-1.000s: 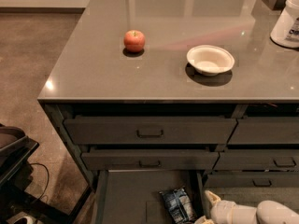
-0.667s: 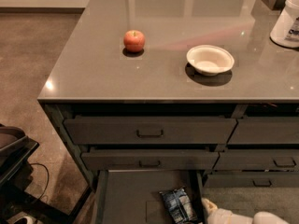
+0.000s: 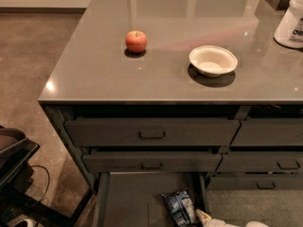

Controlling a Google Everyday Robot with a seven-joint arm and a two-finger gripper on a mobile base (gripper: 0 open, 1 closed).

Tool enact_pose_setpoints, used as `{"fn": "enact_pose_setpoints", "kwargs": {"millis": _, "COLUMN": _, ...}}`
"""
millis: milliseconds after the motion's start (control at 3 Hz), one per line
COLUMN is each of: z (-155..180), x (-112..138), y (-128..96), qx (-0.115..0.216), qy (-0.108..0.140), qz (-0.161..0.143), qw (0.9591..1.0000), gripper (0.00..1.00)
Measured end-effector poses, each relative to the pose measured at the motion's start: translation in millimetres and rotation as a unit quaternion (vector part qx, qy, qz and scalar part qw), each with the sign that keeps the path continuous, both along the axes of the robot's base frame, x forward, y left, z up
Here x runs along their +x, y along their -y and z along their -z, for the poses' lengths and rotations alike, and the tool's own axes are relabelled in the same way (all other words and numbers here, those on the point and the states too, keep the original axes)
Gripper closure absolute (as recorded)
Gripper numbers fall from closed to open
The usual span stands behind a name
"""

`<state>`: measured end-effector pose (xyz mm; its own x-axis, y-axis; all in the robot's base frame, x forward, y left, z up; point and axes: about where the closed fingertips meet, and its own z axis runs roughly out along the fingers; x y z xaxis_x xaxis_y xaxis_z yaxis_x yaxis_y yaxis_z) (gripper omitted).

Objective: Pick blue chip bag from bottom drawer and place on counter

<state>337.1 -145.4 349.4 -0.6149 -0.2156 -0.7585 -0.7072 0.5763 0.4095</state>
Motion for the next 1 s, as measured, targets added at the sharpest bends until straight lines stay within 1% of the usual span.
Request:
{"fn": "enact_pose_setpoints", "kwargs": {"millis": 333, "z": 6, "x": 5, "y": -4, "qx": -0.011, "qy": 0.005, "qz": -0.001, "qw": 0.9999, "gripper": 0.00}}
{"fn": "enact_pose_setpoints", "kwargs": {"millis": 667, "z": 25, "x": 26, "y": -5, "qx": -0.004, "qy": 0.011, "qz": 0.006, "qw": 0.9999, "gripper": 0.00}}
{"fn": "enact_pose_setpoints", "kwargs": {"millis": 1000, "z": 52, "x": 62, "y": 11, "qx": -0.025, "qy": 0.021, "qz": 0.031, "qw": 0.9990, "gripper": 0.00}}
